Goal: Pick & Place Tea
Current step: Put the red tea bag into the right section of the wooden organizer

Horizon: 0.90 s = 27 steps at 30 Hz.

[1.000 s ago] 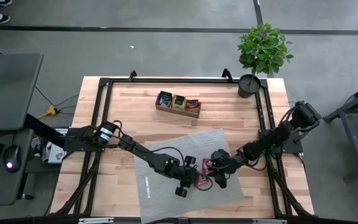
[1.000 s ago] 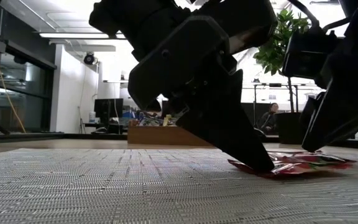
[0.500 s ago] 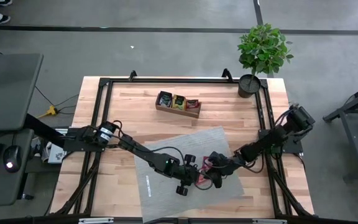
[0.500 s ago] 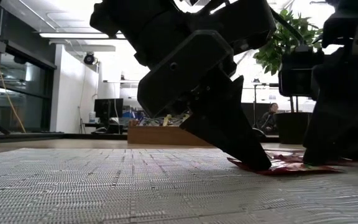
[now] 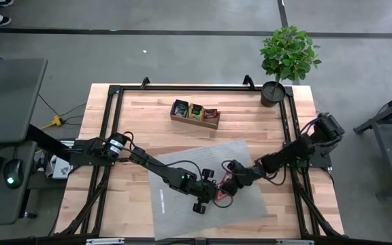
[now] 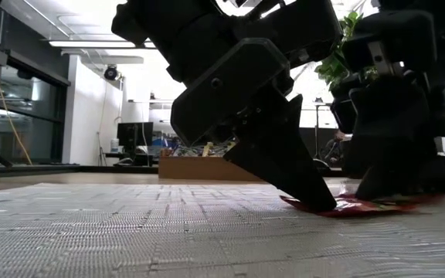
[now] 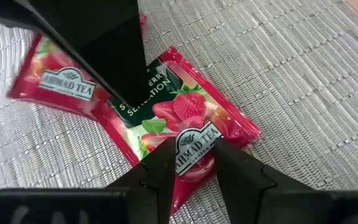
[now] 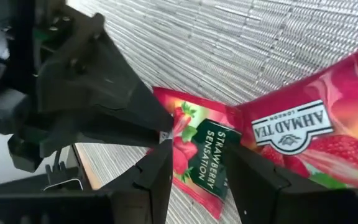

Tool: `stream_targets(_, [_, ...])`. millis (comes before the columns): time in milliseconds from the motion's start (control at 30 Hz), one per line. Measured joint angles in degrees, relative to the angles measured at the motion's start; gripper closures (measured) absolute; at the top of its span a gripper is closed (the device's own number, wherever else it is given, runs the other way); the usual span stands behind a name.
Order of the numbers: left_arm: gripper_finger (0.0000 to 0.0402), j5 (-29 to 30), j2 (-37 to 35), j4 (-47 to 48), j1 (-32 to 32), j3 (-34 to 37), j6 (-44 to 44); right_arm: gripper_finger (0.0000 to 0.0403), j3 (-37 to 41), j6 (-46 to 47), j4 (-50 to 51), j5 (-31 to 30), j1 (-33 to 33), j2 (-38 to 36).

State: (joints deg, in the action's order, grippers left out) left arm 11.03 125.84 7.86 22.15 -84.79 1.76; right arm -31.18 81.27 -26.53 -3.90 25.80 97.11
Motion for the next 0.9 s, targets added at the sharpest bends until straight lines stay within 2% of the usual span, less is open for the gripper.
stream_targets(233, [0.0293, -0.50, 0.04, 0.18, -0.07, 0.00, 0.01, 0.0263, 0.11, 2.85, 5.32, 2.04, -1.07, -1.87])
stream_targets(900, [0.0293, -1.00, 0.04, 0.64, -0.04, 0.01, -0.09, 0.0263, 0.22, 2.56, 4.25, 8.20, -1.84, -1.92])
